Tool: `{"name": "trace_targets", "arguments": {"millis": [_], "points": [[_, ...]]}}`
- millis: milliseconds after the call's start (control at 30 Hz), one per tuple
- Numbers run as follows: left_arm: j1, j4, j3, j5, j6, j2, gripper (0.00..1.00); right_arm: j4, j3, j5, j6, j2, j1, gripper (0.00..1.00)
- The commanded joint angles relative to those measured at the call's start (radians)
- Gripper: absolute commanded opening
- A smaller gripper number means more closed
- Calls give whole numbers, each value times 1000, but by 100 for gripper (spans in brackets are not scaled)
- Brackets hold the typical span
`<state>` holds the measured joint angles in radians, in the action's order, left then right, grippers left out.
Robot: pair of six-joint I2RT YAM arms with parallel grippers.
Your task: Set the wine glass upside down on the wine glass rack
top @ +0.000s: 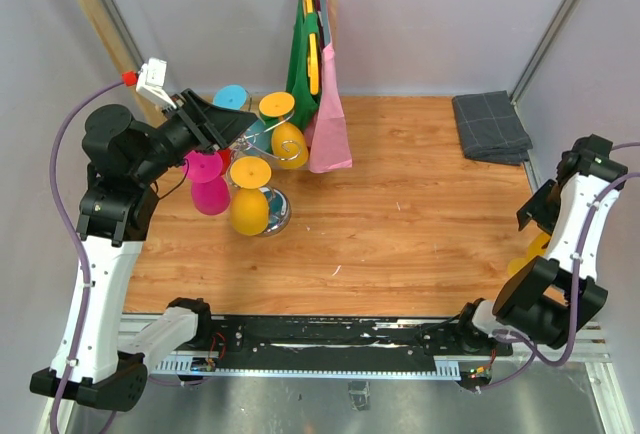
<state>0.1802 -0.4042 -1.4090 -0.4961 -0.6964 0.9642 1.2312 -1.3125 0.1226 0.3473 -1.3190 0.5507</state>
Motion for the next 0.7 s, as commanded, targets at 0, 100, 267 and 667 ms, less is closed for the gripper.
{"name": "trace_targets", "arguments": {"millis": [0, 100, 267, 667], "points": [[7, 39, -22, -22, 0, -4, 53, 0, -28, -27, 10, -44, 33, 56], [7, 39, -22, -22, 0, -5, 53, -1, -34, -42, 1, -76, 37, 53], [7, 39, -18, -19, -1, -10, 53, -4, -36, -30, -10, -105, 41, 41], [7, 46, -12, -13, -3, -12, 53, 10, -91, -36, 7, -119, 46, 1]]}}
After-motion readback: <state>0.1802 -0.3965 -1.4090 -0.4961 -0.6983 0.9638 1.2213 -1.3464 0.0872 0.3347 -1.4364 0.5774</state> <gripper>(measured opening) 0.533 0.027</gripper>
